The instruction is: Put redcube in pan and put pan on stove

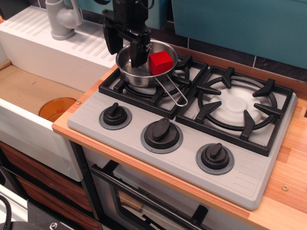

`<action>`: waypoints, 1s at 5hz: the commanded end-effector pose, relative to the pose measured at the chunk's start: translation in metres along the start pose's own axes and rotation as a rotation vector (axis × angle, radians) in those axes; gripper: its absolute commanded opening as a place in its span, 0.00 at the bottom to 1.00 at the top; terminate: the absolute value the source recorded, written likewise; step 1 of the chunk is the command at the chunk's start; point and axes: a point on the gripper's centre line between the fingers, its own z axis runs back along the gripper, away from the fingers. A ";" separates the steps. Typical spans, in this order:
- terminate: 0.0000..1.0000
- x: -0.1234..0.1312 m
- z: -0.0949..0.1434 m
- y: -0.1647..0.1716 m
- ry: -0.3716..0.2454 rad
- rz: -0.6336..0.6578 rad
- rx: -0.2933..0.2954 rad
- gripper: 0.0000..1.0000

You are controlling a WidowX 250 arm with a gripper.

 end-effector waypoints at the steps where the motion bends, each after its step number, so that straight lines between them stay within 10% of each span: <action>1: 0.00 0.005 0.065 -0.007 -0.064 0.016 0.067 1.00; 5: 0.00 0.003 0.078 -0.046 -0.019 0.025 0.046 1.00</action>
